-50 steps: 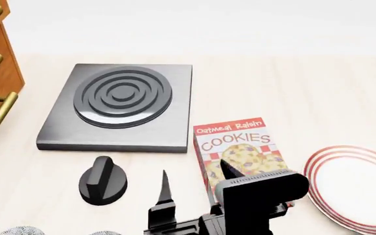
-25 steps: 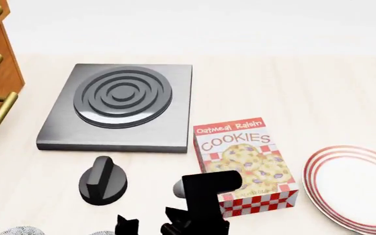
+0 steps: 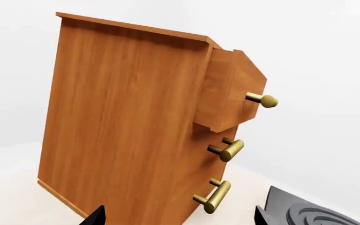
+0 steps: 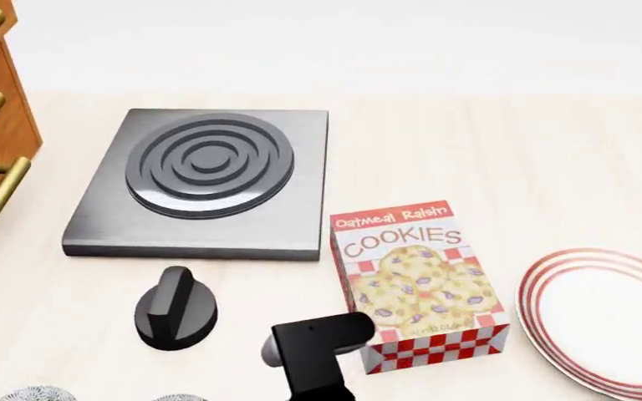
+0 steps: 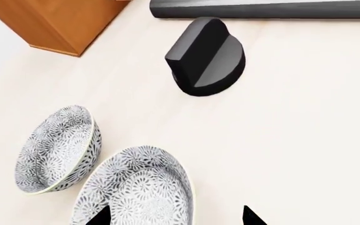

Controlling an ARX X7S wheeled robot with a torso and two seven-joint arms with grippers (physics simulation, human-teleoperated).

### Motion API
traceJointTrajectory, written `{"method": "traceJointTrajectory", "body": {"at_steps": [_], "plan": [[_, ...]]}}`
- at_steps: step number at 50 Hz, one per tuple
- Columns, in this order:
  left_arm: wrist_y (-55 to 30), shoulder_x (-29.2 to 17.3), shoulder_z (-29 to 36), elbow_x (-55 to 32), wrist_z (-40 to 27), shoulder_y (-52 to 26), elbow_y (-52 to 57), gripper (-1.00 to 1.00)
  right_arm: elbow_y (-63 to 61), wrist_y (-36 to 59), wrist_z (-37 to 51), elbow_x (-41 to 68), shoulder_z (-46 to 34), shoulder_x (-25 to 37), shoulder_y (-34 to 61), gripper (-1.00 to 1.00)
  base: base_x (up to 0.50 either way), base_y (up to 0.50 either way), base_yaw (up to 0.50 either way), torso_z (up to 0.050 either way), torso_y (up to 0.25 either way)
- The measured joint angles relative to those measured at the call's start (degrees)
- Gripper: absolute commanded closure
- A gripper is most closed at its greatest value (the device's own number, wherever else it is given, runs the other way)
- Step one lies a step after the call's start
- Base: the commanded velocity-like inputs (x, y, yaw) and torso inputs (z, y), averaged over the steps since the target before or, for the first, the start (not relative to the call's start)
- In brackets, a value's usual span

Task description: Pick the akita bowl from table center and place it on the plate.

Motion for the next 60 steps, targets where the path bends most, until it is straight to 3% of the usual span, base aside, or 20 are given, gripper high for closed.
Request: {"method": "traceJointTrajectory", "body": {"at_steps": [30,60], "plan": [[0.07,-0.22,0.95,-0.84,-0.73,-0.05,0.14,-1.0,5.06,-0.29,5.35,-1.21,-0.92,-2.07,2.88,-1.0,0.0,0.0,0.0,0.0,0.0],[0.29,-0.61,1.26,-1.97,-1.51,0.8,1.23,-1.0,9.25,-1.47,4.11,-0.88,-6.49,-2.83,3.68,-1.0,0.0,0.0,0.0,0.0,0.0]]}}
